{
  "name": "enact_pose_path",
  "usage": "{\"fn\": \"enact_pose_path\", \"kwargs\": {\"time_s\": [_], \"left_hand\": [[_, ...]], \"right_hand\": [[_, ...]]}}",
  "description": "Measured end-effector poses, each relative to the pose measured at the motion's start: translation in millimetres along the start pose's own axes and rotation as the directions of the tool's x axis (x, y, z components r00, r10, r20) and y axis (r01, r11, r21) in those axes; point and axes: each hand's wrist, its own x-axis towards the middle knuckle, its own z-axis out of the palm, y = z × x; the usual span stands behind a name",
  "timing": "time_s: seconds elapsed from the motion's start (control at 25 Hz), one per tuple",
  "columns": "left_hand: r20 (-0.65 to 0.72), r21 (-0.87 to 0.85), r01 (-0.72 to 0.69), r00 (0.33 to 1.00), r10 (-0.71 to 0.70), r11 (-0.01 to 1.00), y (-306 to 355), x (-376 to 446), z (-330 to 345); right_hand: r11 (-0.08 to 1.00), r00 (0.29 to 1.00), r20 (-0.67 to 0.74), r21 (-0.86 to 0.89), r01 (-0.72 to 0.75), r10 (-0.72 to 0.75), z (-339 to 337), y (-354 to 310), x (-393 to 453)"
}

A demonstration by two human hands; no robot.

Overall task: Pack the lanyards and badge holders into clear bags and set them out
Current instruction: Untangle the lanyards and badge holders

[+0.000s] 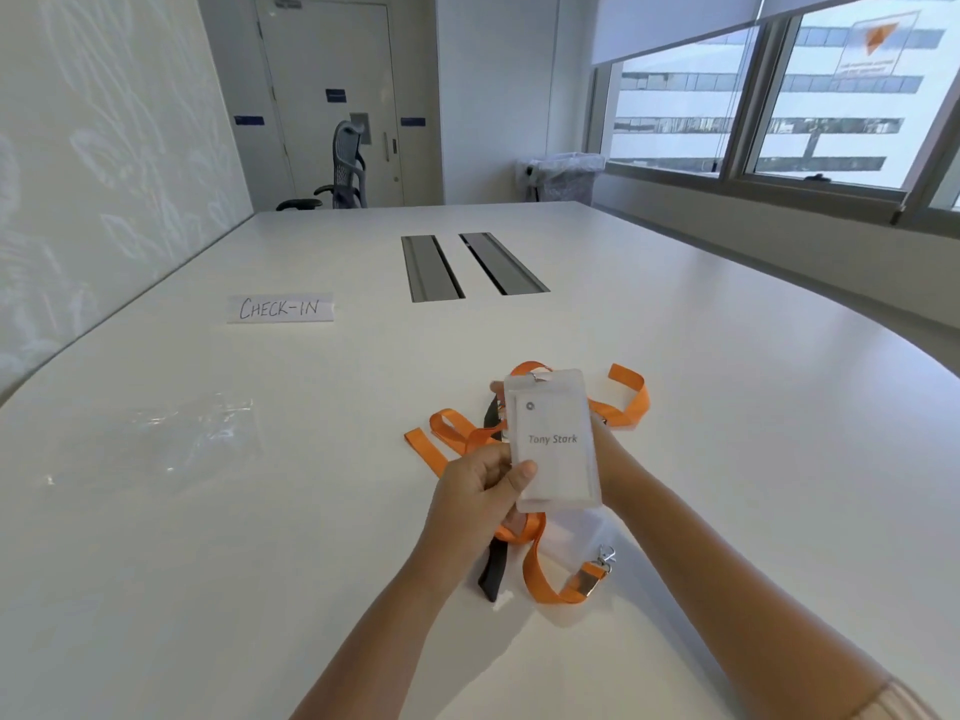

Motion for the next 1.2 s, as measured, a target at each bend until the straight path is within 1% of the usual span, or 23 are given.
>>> {"fn": "enact_pose_path", "kwargs": {"time_s": [0.04,0.08,0.16,0.2,0.28,0.32,0.4,0.48,0.72,0.8,0.88,0.96,1.0,1.12,1.2], "left_hand": [[0.017,-0.005,0.005,1.0,-0.005,1.0,-0.1,0.2,0.7],[0.025,-0.02,0.008,1.0,-0.008,1.0,0.4,0.3,0.7],[0.011,-0.077,-0.007,1.0,0.008,0.997,2.4,0.7,-0.7],[-0.009,-0.1,-0.023,1.0,0.022,0.995,3.1,1.1,-1.6],[-0.088,-0.121,-0.051,0.995,0.04,0.991,2.5,3.1,-4.3],[-0.148,-0.129,-0.061,0.988,0.042,0.99,1.3,4.6,-6.8],[-0.292,-0.135,-0.068,0.956,0.025,0.989,-3.5,9.0,-13.8],[-0.412,-0.127,-0.044,0.911,-0.013,0.991,-9.2,12.9,-19.1],[-0.577,-0.156,-0.043,0.815,-0.055,0.987,-21.6,17.6,-26.1],[-0.624,-0.131,-0.025,0.779,-0.063,0.991,-25.1,19.6,-30.8],[-0.645,-0.075,-0.001,0.763,-0.048,0.997,-26.7,19.9,-32.2],[-0.64,0.035,0.044,0.768,-0.012,0.998,-28.2,19.9,-31.7],[-0.631,0.087,0.06,0.776,0.009,0.994,-28.2,19.2,-31.3],[-0.597,0.173,0.054,0.8,0.061,0.983,-25.9,17.2,-28.8],[-0.552,0.24,0.054,0.829,0.091,0.969,-25.7,15.6,-25.7]], "right_hand": [[0.997,0.998,-0.017,0.063,-0.051,0.053,0.4,-1.1,-4.2],[0.993,0.999,-0.025,0.105,-0.045,0.048,1.8,-0.2,-5.7],[0.978,0.999,0.037,0.206,0.026,-0.034,4.6,-5.0,-6.9],[0.979,0.998,0.047,0.198,0.041,-0.051,6.4,-7.3,-6.5],[0.995,0.998,0.01,0.083,0.06,-0.061,9.4,-3.6,-1.2],[0.993,0.993,0.019,0.016,0.113,-0.113,10.7,0.3,1.5],[0.98,0.979,0.093,-0.069,0.187,-0.18,15.7,5.8,1.9],[0.966,0.972,0.155,-0.162,0.204,-0.179,17.7,8.5,2.5],[0.918,0.975,0.2,-0.361,0.164,-0.095,24.9,5.4,0.0],[0.909,0.974,0.211,-0.383,0.165,-0.088,28.4,2.8,-1.5],[0.916,0.974,0.214,-0.371,0.154,-0.077,28.4,0.3,-2.9],[0.927,0.976,0.204,-0.346,0.145,-0.077,28.4,-1.1,-3.7],[0.932,0.979,0.182,-0.329,0.153,-0.096,29.1,-1.2,-3.5],[0.925,0.979,0.054,-0.319,0.206,-0.199,27.9,-2.1,-0.5],[0.944,0.977,0.025,-0.255,0.209,-0.21,26.3,-5.6,-1.8]]}}
